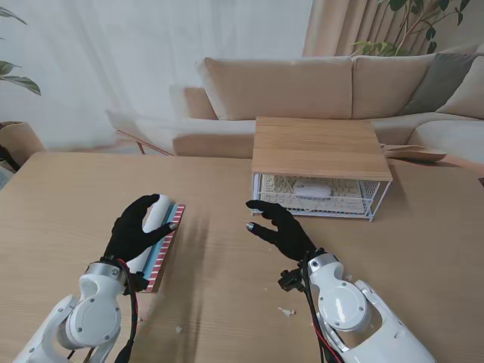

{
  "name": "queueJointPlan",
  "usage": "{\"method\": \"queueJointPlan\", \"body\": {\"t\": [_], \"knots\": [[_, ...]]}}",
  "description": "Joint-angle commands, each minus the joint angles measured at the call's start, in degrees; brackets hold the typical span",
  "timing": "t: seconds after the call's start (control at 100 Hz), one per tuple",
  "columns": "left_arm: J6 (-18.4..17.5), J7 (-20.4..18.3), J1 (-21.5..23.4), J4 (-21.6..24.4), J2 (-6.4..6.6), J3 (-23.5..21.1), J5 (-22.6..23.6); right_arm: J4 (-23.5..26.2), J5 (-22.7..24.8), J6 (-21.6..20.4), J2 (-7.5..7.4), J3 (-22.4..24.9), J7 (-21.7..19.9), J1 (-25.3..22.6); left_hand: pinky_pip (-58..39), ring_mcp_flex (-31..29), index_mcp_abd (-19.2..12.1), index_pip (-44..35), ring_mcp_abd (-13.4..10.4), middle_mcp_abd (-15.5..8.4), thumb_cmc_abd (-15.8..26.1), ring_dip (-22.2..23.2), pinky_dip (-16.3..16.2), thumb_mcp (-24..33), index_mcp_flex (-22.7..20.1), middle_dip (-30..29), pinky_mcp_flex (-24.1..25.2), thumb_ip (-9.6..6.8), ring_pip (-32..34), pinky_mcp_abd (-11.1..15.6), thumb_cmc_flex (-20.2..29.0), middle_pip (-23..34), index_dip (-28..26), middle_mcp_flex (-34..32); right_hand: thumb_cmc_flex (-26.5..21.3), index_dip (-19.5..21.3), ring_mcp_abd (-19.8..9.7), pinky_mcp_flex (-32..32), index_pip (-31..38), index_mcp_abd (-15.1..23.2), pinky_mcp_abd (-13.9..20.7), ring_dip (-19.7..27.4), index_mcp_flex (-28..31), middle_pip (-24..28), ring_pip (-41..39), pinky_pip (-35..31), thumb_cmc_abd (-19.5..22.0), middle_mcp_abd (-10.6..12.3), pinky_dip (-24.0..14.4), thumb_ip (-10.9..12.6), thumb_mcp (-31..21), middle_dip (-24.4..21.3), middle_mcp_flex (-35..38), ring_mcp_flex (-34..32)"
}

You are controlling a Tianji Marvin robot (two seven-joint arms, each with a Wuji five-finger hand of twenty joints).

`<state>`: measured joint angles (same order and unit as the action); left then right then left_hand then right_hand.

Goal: Unroll the mouse pad and set up the keyboard and mouse from the tabletop organizer

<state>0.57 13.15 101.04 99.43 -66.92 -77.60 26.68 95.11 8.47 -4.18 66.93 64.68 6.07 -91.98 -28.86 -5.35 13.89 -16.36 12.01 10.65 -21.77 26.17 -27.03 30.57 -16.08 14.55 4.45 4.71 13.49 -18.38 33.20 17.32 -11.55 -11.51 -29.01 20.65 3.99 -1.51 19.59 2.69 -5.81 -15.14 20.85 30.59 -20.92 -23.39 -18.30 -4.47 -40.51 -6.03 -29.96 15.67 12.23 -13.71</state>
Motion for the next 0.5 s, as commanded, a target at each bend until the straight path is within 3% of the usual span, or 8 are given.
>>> {"method": "queueJointPlan", "body": {"t": [0.0, 0.21, 0.37, 0.49], "knots": [[1.99, -2.36, -1.11, 1.42, 0.5, -1.29, -0.1, 0.6, -0.13, 0.31, 0.49, 0.02, -0.59, -0.54, -2.11, 1.22, 0.41, -0.35, -0.33, -0.13, -1.24, 0.84, -0.84, -0.29, 0.11, 0.63, -0.07, -1.48, 0.79, 0.96, 1.17, 1.14, -0.64, -0.12, 0.67, -0.16, -0.77, -0.15, 0.08, 1.54, 1.08, 0.26, -0.25, 0.54, 0.32, 1.53, 1.46, 0.65, -1.09, 2.58, 1.35, 0.34, -0.01, 0.73], [15.18, -12.4, -6.14, 1.24, 2.71, -2.1, 7.99, 0.69, 0.19, 0.34, 0.42, 0.31, -0.56, -0.78, -5.16, 0.93, 2.66, -4.1, 0.32, 0.63, -3.72, 5.38, -0.34, -1.04, 5.67, 7.41, 0.17, -1.98, 6.52, 2.0, 0.01, 4.72, -2.36, 0.27, 0.7, -0.19, -0.87, 0.05, -0.04, 1.57, 1.24, 0.31, -0.61, 0.39, 0.44, 1.61, 1.6, 0.68, -1.08, 2.59, 1.37, 0.28, -0.32, 1.0], [24.32, -18.45, -10.65, -0.7, 3.76, 0.03, 9.76, 0.57, 0.48, 0.37, 0.39, 0.4, -0.69, -0.78, -5.94, 0.99, 4.21, -6.06, 1.17, 1.92, -2.79, 7.31, -1.22, -3.24, 6.12, 10.71, 0.25, -1.97, 8.33, 2.23, -0.69, 5.65, -3.11, 0.45, 0.62, -0.16, -0.8, 0.11, -0.04, 1.59, 1.23, 0.32, -0.7, 0.43, 0.43, 1.59, 1.64, 0.61, -1.13, 2.6, 1.46, 0.29, -0.32, 0.97], [29.17, -22.13, -13.61, -2.49, 4.52, 2.2, 11.1, 0.31, 0.51, 0.27, 0.45, 0.48, -0.44, -0.67, -6.01, 1.03, 4.96, -6.28, 1.47, 2.58, -2.29, 8.52, -2.44, -5.58, 5.47, 12.08, 0.56, -2.11, 9.16, 1.82, -1.02, 6.13, -3.11, 0.47, 0.6, -0.12, -0.82, 0.08, 0.02, 1.46, 1.21, 0.3, -0.68, 0.48, 0.4, 1.57, 1.67, 0.57, -1.14, 2.61, 1.52, 0.31, -0.26, 0.95]]}}
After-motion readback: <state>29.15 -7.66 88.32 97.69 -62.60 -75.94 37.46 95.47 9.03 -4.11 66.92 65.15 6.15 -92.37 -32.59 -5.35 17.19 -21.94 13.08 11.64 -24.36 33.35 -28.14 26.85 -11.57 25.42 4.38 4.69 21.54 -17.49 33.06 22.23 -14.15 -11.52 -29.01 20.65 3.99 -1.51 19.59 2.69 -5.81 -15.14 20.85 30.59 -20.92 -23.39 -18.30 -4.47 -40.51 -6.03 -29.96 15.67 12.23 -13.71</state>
